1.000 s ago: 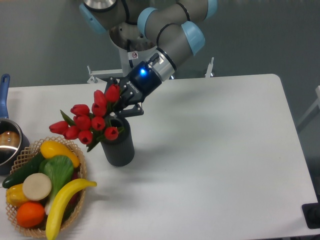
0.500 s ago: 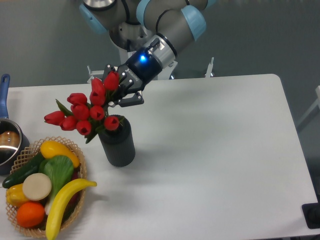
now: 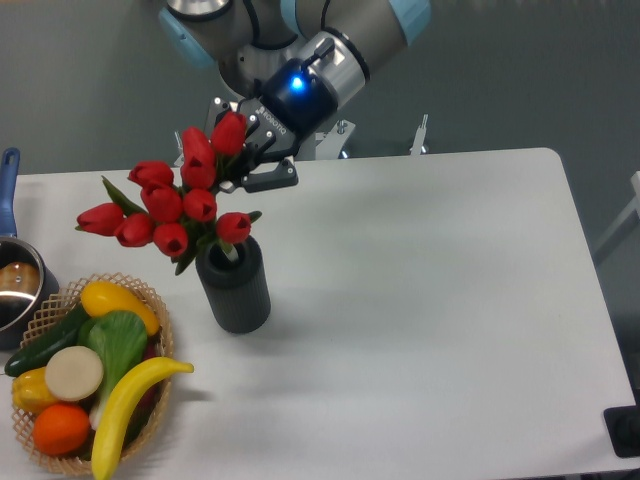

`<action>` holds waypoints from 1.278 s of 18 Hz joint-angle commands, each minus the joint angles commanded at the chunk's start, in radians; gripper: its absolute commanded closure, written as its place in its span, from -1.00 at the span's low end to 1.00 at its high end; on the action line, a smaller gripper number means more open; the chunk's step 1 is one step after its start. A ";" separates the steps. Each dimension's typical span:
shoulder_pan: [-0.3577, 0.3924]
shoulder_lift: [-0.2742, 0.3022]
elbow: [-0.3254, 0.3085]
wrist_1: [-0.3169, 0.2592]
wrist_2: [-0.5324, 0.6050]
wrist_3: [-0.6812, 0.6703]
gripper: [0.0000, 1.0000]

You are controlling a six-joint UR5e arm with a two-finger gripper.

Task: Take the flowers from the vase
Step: 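Lift the gripped red tulips up out of the black vase, then carry the tulips away from the vase and hold them above the table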

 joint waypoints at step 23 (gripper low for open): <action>0.179 -0.207 0.226 -0.002 0.371 0.083 1.00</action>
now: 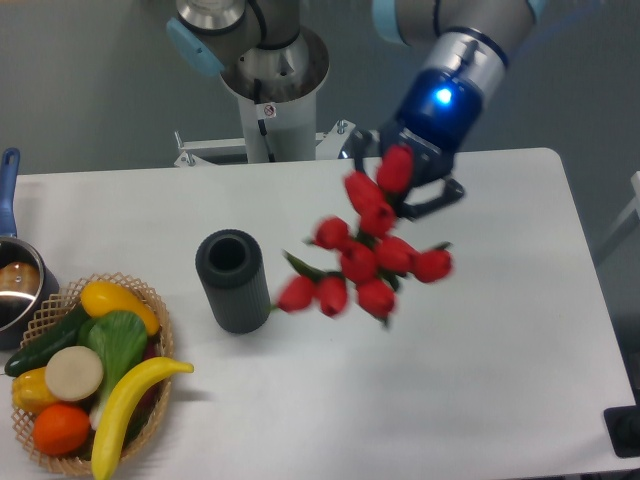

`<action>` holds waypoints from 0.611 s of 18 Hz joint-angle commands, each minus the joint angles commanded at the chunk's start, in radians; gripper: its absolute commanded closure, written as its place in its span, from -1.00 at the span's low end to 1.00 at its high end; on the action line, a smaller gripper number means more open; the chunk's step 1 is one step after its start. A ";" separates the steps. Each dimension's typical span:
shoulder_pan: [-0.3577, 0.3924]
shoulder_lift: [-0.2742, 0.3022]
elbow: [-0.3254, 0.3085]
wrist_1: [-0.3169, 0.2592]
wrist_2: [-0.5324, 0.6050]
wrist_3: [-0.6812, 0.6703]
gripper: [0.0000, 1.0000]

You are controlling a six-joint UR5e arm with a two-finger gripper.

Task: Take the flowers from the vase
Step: 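Carry the tulips away from the vase and hold them above the table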

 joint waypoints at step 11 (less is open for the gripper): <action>-0.018 -0.005 0.011 -0.026 0.408 0.051 1.00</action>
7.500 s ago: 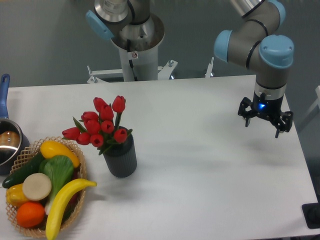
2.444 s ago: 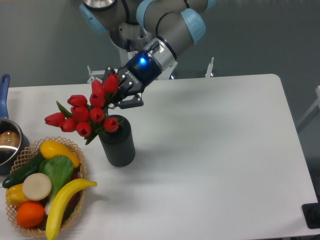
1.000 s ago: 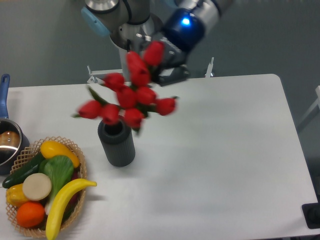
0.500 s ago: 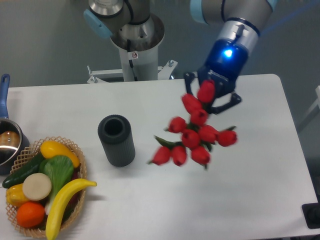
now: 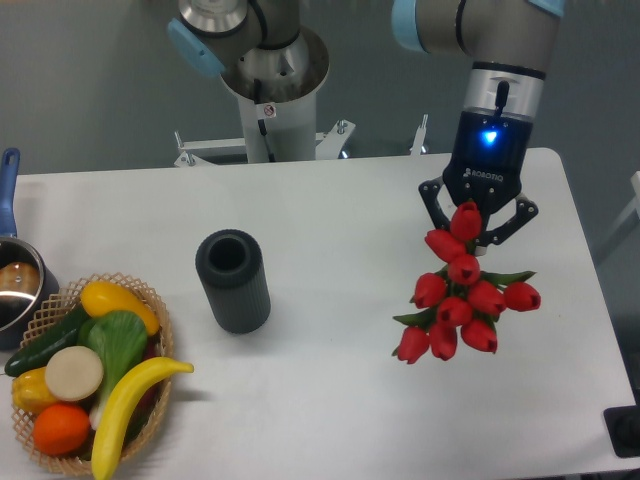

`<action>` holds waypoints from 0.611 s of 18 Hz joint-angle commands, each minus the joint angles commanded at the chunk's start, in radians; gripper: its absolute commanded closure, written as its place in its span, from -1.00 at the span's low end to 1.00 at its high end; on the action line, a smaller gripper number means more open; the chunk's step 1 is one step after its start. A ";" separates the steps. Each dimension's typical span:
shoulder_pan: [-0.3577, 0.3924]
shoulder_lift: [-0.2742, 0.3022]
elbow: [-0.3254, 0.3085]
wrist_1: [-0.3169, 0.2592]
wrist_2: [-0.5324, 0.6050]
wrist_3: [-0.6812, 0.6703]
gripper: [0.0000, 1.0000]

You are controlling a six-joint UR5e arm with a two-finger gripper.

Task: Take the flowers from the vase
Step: 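Carry the tulips away from the vase and hold them above the table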

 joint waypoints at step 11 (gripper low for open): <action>-0.072 -0.121 0.104 -0.222 0.396 0.250 1.00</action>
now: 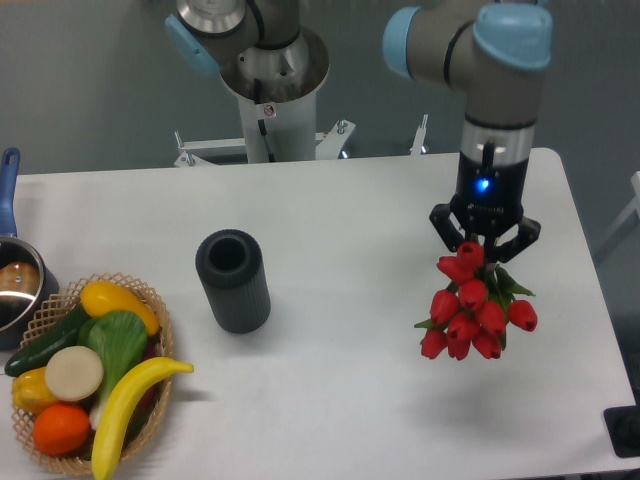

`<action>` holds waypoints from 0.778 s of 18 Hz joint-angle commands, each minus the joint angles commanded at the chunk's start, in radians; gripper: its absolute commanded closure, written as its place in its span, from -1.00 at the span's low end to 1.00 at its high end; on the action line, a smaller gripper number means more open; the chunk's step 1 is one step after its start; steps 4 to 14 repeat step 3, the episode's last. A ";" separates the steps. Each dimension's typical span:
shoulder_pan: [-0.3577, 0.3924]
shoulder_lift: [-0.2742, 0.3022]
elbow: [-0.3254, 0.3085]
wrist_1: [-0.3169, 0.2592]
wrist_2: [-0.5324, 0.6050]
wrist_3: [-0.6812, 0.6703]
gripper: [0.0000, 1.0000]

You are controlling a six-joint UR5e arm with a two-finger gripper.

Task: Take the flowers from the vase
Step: 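Carry the tulips away from the vase and hold them above the table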

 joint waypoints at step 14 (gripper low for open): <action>0.000 -0.024 0.015 -0.012 0.020 0.000 1.00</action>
